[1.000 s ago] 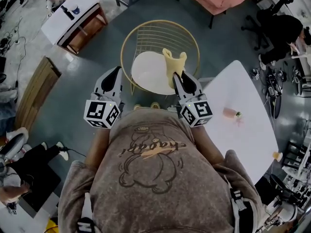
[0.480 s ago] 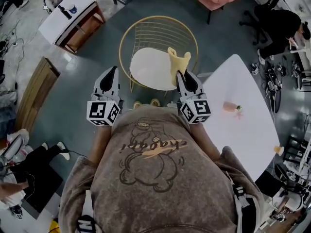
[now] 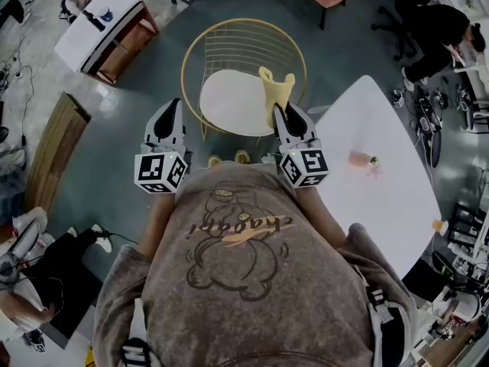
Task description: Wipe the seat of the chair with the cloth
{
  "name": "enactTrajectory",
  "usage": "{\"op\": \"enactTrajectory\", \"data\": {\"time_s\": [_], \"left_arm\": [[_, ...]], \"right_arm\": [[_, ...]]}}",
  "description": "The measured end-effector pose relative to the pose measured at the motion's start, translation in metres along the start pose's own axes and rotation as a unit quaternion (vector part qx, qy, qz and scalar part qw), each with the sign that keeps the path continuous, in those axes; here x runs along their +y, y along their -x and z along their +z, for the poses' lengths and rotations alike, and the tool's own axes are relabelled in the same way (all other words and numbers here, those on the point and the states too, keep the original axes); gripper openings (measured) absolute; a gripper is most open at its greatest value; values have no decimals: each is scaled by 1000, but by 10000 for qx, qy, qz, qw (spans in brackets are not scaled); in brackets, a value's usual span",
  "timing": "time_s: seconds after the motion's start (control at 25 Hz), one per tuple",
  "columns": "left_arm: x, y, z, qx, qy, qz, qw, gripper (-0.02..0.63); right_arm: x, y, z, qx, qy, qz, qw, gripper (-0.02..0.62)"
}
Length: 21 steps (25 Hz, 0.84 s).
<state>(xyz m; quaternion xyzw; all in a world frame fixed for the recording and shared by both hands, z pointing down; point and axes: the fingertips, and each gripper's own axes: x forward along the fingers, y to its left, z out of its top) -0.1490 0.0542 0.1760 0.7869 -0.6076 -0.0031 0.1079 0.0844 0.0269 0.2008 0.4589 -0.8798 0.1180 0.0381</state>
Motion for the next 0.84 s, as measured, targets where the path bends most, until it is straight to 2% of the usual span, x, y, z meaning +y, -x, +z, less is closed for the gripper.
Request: {"op": "enactTrajectory", "data": {"time_s": [0.84], "left_arm": [[5,0,-3,50,138,166,9998,8]], "right_arm": [[0,-3,-3,113,-41,182,9998,91]]}}
